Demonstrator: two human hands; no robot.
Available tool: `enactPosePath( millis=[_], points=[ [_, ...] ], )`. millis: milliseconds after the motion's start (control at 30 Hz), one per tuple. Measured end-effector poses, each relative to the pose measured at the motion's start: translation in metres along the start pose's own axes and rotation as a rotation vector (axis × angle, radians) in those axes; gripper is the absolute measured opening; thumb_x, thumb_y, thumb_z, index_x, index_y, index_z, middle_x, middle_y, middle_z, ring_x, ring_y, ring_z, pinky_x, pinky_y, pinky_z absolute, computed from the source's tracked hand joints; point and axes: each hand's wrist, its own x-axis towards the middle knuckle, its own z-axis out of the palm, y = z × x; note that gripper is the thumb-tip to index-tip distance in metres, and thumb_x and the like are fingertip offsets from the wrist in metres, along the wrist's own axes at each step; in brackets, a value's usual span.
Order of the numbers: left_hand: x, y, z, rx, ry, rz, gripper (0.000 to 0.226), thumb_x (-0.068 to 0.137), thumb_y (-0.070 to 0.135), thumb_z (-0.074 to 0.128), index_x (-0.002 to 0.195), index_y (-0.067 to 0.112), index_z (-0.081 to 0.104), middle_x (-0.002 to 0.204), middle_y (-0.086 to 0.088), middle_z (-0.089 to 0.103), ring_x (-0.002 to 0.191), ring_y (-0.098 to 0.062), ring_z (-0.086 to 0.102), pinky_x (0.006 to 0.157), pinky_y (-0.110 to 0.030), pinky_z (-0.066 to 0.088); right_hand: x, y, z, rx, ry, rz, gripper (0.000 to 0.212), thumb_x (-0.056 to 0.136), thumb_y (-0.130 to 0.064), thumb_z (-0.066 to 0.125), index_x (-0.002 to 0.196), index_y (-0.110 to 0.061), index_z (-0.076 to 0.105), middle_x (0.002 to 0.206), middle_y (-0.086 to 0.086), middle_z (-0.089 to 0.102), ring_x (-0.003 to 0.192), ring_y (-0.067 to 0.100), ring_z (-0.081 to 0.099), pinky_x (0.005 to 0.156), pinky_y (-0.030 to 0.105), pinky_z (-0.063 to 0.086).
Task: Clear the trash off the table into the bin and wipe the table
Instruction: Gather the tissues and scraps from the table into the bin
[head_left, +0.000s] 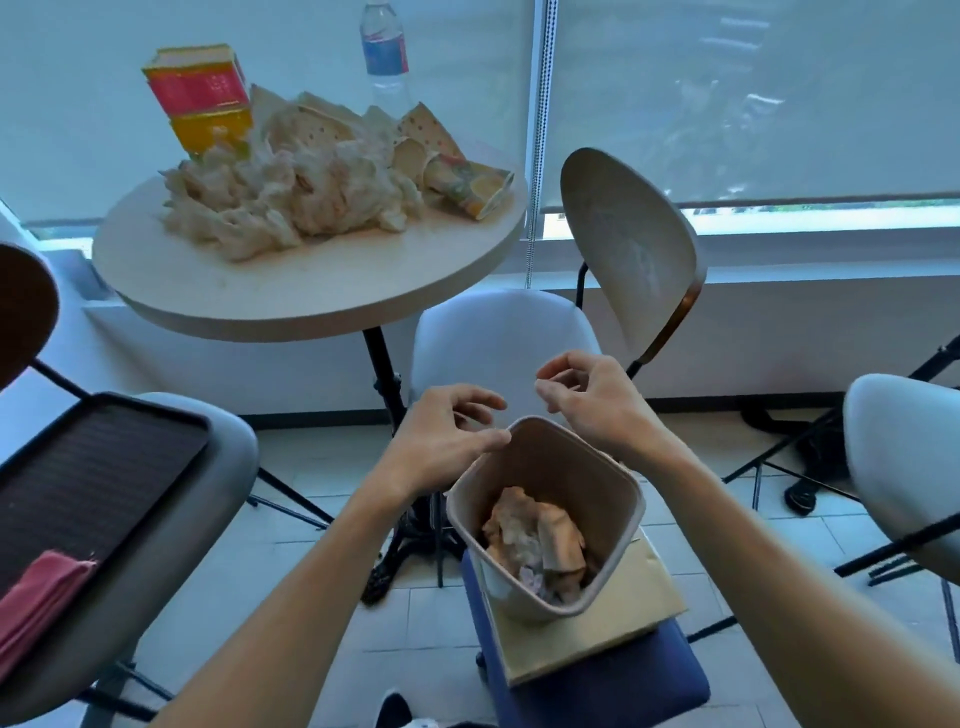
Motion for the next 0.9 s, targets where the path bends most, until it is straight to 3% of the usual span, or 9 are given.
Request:
enactPosePath(
  millis=[167,333,500,600,700,900],
  points=[
    [-0.004,0.025,-0.055,-0.019,0.121,0.093,0.017,0.081,0.026,0.076,0.096,0.03,0.07,0.083,0.01,0.066,0.068,-0.004,0.057,0.068,-0.022,0.048,0.02,-0.052,0.009,0.079,0.008,-0.116,0.008,0.094,-0.016,0.062,0.099,-0.01,0.065,0.089,0.013,0.066,0.078,0.019,0.062,0.061,0.013,0.048],
    [-0.003,0.038,-0.12,0.025,0.268,0.156,0.015,0.079,0.029,0.078,0.092,0.032,0.071,0.078,0.012,0.068,0.062,-0.003,0.057,0.066,-0.023,0.051,0.042,-0.102,0.025,0.128,0.04,-0.212,0.003,0.092,-0.015,0.064,0.093,-0.014,0.067,0.084,0.012,0.068,0.076,0.018,0.064,0.053,0.011,0.045],
    [0.009,0.026,-0.185,0.118,0.402,0.14,0.015,0.08,0.027,0.076,0.093,0.03,0.071,0.081,0.012,0.067,0.064,0.0,0.057,0.064,-0.017,0.043,0.062,-0.141,0.047,0.139,0.065,-0.279,0.004,0.09,-0.016,0.066,0.086,-0.018,0.068,0.085,0.012,0.069,0.079,0.026,0.068,0.079,0.035,0.056],
    [0.02,0.011,-0.219,0.147,0.469,0.101,0.017,0.076,0.022,0.079,0.091,0.025,0.071,0.081,0.009,0.068,0.071,0.002,0.06,0.066,-0.017,0.043,0.073,-0.16,0.064,0.078,0.076,-0.314,0.003,0.089,-0.018,0.066,0.087,-0.018,0.068,0.081,0.005,0.068,0.076,0.023,0.067,0.076,0.035,0.056],
    [0.03,-0.002,-0.243,0.163,0.505,0.068,0.02,0.074,0.027,0.081,0.091,0.022,0.071,0.085,0.007,0.069,0.08,-0.002,0.062,0.072,-0.022,0.047,0.082,-0.179,0.085,-0.03,0.047,-0.365,0.002,0.091,-0.02,0.064,0.093,-0.019,0.065,0.083,-0.003,0.066,0.076,0.011,0.063,0.07,0.024,0.052],
    [0.045,-0.022,-0.271,0.205,0.502,0.053,0.028,0.073,0.021,0.082,0.099,0.02,0.072,0.088,0.005,0.07,0.087,-0.008,0.064,0.075,-0.024,0.045,0.098,-0.212,0.144,-0.411,0.0,-0.495,0.037,0.093,-0.025,0.061,0.13,-0.026,0.057,0.117,0.005,0.059,0.106,0.021,0.057,0.091,0.032,0.046]
  ],
)
